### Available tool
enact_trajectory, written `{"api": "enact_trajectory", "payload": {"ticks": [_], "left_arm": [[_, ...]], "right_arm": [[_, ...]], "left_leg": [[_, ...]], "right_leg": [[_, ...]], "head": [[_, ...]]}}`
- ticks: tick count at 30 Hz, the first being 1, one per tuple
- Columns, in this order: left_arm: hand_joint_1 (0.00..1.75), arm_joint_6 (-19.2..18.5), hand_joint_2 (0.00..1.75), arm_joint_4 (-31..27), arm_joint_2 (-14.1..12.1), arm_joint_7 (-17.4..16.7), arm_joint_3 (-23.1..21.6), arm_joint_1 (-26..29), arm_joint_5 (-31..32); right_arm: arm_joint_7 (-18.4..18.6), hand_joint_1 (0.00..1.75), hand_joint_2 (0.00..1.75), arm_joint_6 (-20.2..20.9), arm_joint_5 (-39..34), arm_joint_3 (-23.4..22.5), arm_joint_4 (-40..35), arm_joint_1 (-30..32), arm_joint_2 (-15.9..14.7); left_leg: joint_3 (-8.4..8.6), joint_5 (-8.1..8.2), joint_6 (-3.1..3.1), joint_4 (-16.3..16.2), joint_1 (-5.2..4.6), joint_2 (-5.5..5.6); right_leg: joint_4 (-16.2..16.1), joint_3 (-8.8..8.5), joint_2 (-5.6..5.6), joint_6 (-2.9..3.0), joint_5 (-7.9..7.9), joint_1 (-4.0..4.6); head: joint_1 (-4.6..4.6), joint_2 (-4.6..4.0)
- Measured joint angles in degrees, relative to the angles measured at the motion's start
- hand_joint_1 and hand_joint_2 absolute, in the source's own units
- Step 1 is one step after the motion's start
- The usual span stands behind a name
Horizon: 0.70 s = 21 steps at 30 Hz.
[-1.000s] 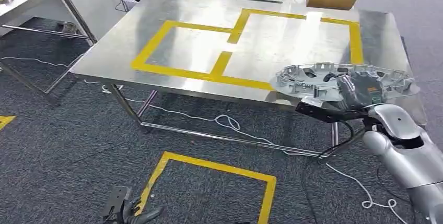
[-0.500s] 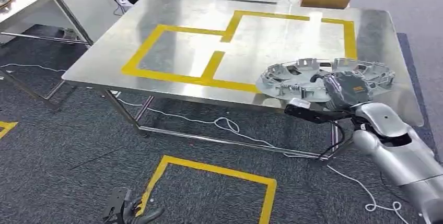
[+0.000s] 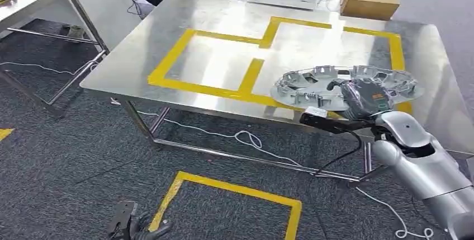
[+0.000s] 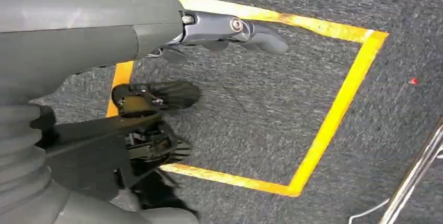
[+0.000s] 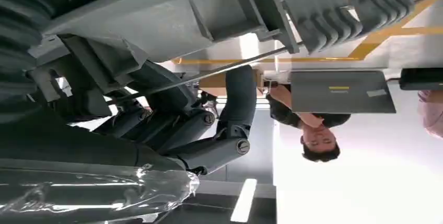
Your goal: Take the parts from the cabinet and place them on the table.
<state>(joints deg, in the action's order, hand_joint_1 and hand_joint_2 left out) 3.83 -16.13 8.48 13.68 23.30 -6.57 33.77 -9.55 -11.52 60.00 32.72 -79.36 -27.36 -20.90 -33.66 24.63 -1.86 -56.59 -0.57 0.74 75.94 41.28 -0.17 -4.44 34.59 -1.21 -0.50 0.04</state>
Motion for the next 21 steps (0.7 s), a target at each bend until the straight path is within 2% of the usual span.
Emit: {"api": "enact_trajectory", "payload": {"ticks": [1, 2, 4, 5, 6, 8, 9, 10, 11, 12, 14, 15, 16, 17, 18, 19, 20, 21], "left_arm": [[0.0, 0.0, 1.75, 0.0, 0.0, 0.0, 0.02, 0.17, 0.0], [0.0, 0.0, 1.75, 0.0, 0.0, 0.0, 0.02, 0.23, 0.0], [0.0, 0.0, 1.75, 0.0, 0.02, 0.0, 0.02, 0.2, 0.0], [0.0, 0.0, 1.75, 0.02, 0.04, 0.0, 0.02, 0.18, 0.0], [0.0, 0.0, 1.75, 0.0, 0.02, 0.0, 0.02, 0.1, 0.0], [0.0, 0.0, 1.75, -0.02, -0.02, 0.0, 0.02, 0.23, 0.0], [0.0, 0.0, 1.75, -0.02, 0.0, -0.02, 0.02, 0.23, 0.0], [0.0, 0.07, 1.75, -0.11, -0.13, -0.02, 0.02, 0.17, 0.0], [0.0, 0.07, 1.75, -0.13, -0.04, 0.0, 0.0, 0.07, 0.0], [0.0, 0.04, 1.75, -0.13, -0.04, 0.0, 0.0, -0.07, 0.0], [0.0, 0.04, 1.75, -0.13, -0.07, 0.0, 0.0, 0.0, 0.0], [0.0, 0.04, 1.75, -0.13, -0.07, 0.0, 0.02, 0.14, 0.0], [0.0, 0.04, 1.75, -0.13, -0.07, 0.0, 0.0, 0.24, 0.0], [0.0, 0.04, 1.75, -0.13, -0.09, 0.0, 0.0, 0.28, 0.0], [0.0, 0.04, 1.75, -0.13, -0.09, 0.0, 0.02, 0.28, 0.0], [0.0, 0.04, 1.75, -0.13, -0.11, 0.0, 0.02, 0.28, 0.0], [0.0, 0.04, 1.75, -0.11, -0.02, 0.0, 0.0, 0.37, 0.0], [0.0, 0.02, 1.75, -0.11, -0.04, -0.02, 0.02, 0.17, 0.0]], "right_arm": [[0.07, 1.75, 1.75, -0.02, 0.0, 0.0, 0.0, 0.17, 0.0], [0.09, 1.75, 1.75, -0.02, -0.02, 0.0, 0.0, 0.19, 0.0], [0.09, 1.75, 1.75, -0.02, -0.07, 0.0, 0.0, 0.19, 0.0], [0.09, 1.75, 1.75, 0.0, -0.09, 0.02, 0.02, 0.28, 0.0], [0.07, 1.75, 1.75, 0.04, -0.09, 0.09, 0.02, 0.19, 0.02], [0.13, 1.75, 1.75, 0.02, -0.09, 0.09, -0.04, 0.28, 0.02], [0.31, 1.75, 1.75, 0.33, -0.13, 0.04, 0.09, 0.4, 0.02], [0.26, 1.75, 1.75, 0.31, -0.15, 0.07, 0.09, 0.75, 0.04], [0.28, 1.75, 1.75, 0.28, -0.15, 0.07, 0.11, 0.88, 0.04], [0.26, 1.75, 1.75, 0.28, -0.17, 0.13, 0.11, 0.89, 0.09], [0.26, 1.75, 1.75, 0.31, -0.17, 0.2, 0.11, 1.17, 0.09], [0.26, 1.75, 1.75, 0.31, -0.17, 0.22, 0.18, 1.4, 0.09], [0.26, 1.75, 1.75, 0.31, -0.17, 0.31, 0.24, 1.57, 0.09], [0.26, 1.75, 1.75, 0.31, -0.17, 0.44, 0.24, 1.65, 0.11], [0.26, 1.75, 1.75, 0.31, -0.17, 0.5, 0.24, 1.63, 0.11], [0.26, 1.75, 1.75, 0.31, -0.17, 0.55, 0.24, 1.61, 0.13], [0.26, 1.75, 1.75, 0.31, -0.17, 0.57, 0.26, 1.57, 0.13], [0.26, 1.75, 1.75, 0.31, -0.18, 0.61, 0.26, 1.62, 0.13]], "left_leg": [[0.7, 0.49, -0.07, 0.0, -0.22, 0.13], [1.5, 1.01, -0.1, 0.0, -0.42, 0.28], [3.22, 2.15, -0.02, 0.01, -0.7, 0.41], [3.64, 2.75, 0.17, -0.06, -0.83, 0.46], [3.52, 2.96, 0.44, -0.08, -0.97, 0.63], [3.59, 3.0, 0.98, -0.45, -0.93, 0.55], [3.76, 3.11, 1.17, -0.39, -0.96, 0.57], [3.36, 3.26, 1.43, -1.22, -1.06, 0.52], [2.01, 3.41, 1.96, -3.94, -1.11, 0.35], [-0.26, 4.58, 2.46, -7.65, -0.83, 0.3], [-5.75, 8.36, 3.19, -15.41, -0.24, 0.25], [-7.89, 9.26, 3.47, -17.5, 0.01, 0.22], [-8.65, 8.41, 3.64, -16.94, 0.2, 0.17], [-8.3, 6.1, 3.8, -14.58, 0.36, 0.13], [-7.15, 2.93, 3.92, -10.68, 0.52, 0.05], [-5.45, -0.91, 4.1, -5.68, 0.65, -0.22], [-4.4, -4.55, 4.29, -1.35, 0.83, -0.99], [-4.25, -2.51, 3.6, 0.14, 0.69, -1.05]], "right_leg": [[-0.74, 0.58, 0.01, 0.3, -1.31, 0.19], [-3.75, -0.03, 0.01, 0.67, -3.77, 0.39], [-13.69, -3.18, 0.2, 1.71, -10.85, 0.84], [-16.98, -3.88, 0.55, 2.16, -12.81, 1.22], [-17.52, -4.14, 0.34, 2.25, -10.59, 1.24], [-17.6, -4.53, 0.41, 2.69, -11.73, 1.36], [-17.6, -4.88, 0.45, 2.83, -11.64, 1.21], [-17.9, -5.47, 0.4, 2.89, -11.6, 0.7], [-18.03, -5.87, 0.34, 3.2, -11.3, 0.55], [-18.09, -6.13, 0.29, 3.29, -10.98, 0.42], [-18.08, -6.69, 0.22, 3.26, -10.26, 0.25], [-18.08, -7.09, 0.19, 3.19, -9.85, 0.14], [-18.08, -7.59, 0.18, 3.07, -9.43, 0.0], [-18.08, -8.18, 0.18, 2.91, -8.98, -0.15], [-18.08, -8.85, 0.18, 2.69, -8.52, -0.35], [-18.09, -9.6, 0.17, 2.36, -7.97, -0.57], [-18.16, -9.76, 0.17, 1.85, -7.46, -0.43], [-17.86, -10.0, 0.28, 1.48, -7.13, -0.34]], "head": [[0.04, 0.0], [0.0, 0.0], [0.02, 0.0], [0.07, -0.02], [0.09, -0.02], [0.13, 0.0], [0.22, -0.02], [0.04, 0.0], [0.53, 0.0], [0.68, 0.0], [0.63, 0.0], [0.63, 0.0], [0.63, 0.0], [0.63, 0.0], [0.63, -0.02], [0.61, -0.02], [0.81, 0.0], [1.24, 0.0]]}}
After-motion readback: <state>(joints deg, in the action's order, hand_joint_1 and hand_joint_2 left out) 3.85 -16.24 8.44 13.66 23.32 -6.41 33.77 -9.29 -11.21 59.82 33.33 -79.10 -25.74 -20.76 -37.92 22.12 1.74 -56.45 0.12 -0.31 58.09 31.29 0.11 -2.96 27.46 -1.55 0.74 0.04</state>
